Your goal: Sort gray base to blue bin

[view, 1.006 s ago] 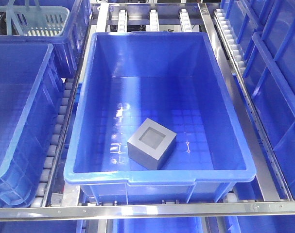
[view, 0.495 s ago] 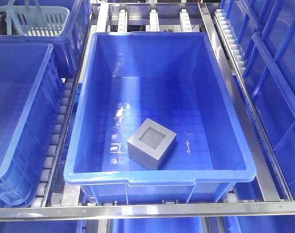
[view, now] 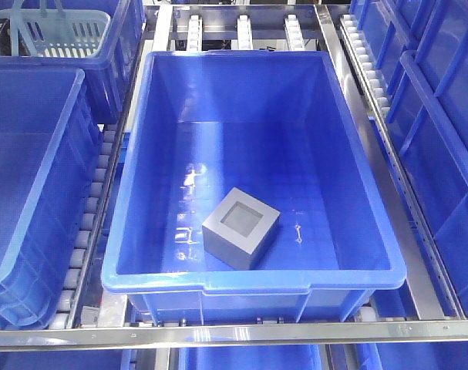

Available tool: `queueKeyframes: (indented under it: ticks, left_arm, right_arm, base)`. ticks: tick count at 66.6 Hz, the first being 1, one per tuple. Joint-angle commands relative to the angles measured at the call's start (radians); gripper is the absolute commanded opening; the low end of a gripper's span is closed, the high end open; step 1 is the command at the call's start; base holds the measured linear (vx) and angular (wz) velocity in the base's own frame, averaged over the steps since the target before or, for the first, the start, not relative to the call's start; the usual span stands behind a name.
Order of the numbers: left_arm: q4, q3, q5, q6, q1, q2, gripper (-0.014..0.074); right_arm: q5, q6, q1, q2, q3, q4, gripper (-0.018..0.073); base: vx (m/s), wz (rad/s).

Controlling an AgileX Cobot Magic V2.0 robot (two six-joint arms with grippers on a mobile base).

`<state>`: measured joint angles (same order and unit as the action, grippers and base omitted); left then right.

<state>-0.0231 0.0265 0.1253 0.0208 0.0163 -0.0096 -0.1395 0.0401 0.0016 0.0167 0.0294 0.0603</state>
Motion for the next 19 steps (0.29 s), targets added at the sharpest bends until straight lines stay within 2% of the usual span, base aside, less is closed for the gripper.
queueKeyframes:
  ticks: [1,19]
  left_arm:
    - [0.001,0.029,-0.067,0.01,-0.001,-0.017,-0.0006]
    - [0.001,0.029,-0.067,0.01,-0.001,-0.017,-0.0006]
  right_arm:
    - [0.079,-0.007,0.002,0.01,0.017,0.007,-0.0009]
    - [0.079,-0.007,0.002,0.01,0.017,0.007,-0.0009]
  base:
    - [0.0,0.0]
    - [0.0,0.0]
